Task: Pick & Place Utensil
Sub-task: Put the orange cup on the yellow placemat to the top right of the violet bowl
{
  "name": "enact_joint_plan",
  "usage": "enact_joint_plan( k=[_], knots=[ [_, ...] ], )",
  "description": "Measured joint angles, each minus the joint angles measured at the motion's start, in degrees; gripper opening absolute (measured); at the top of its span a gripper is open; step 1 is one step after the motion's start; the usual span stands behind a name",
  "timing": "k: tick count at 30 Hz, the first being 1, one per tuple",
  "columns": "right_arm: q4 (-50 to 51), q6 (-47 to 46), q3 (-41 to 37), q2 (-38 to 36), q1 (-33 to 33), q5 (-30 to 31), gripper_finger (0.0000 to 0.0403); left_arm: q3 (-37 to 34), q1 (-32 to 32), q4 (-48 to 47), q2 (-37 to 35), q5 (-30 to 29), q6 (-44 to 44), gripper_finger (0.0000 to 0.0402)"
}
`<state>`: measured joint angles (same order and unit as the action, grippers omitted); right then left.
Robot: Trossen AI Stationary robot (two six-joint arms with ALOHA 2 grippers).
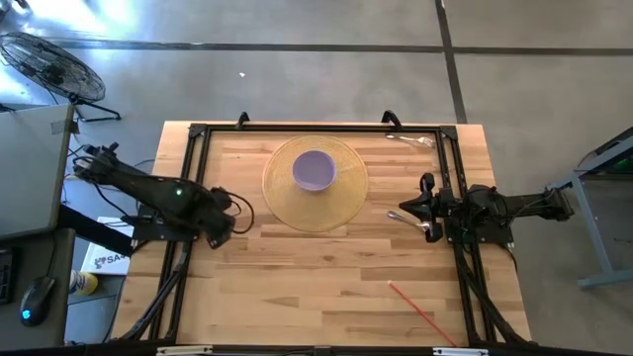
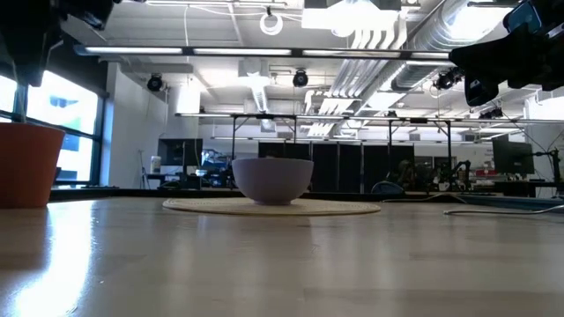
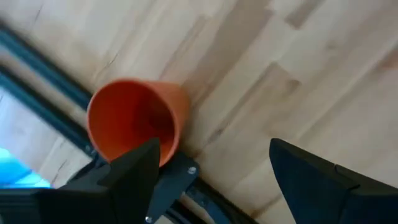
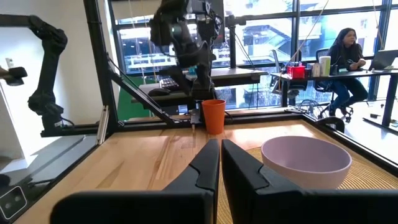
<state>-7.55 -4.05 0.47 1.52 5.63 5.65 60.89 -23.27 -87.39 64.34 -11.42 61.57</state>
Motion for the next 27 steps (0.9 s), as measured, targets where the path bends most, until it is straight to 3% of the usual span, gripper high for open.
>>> enact_joint_plan(
  k=[4, 17, 27],
  knots=[
    [0.0, 0.0, 0.0, 0.0, 0.0, 0.0, 0.0012, -1.3, -0.2, 0.3, 0.0, -4.2, 5.7, 0.0298],
    [0.0, 0.0, 0.0, 0.0, 0.0, 0.0, 0.0012, -1.3, -8.9, 4.7, 7.4, 2.7, 17.0, 0.0298],
    [0.0, 0.0, 0.0, 0.0, 0.0, 0.0, 0.0012, -1.5, -6.3, 0.5, 9.0, -2.1, 17.9, 0.0298]
  ],
)
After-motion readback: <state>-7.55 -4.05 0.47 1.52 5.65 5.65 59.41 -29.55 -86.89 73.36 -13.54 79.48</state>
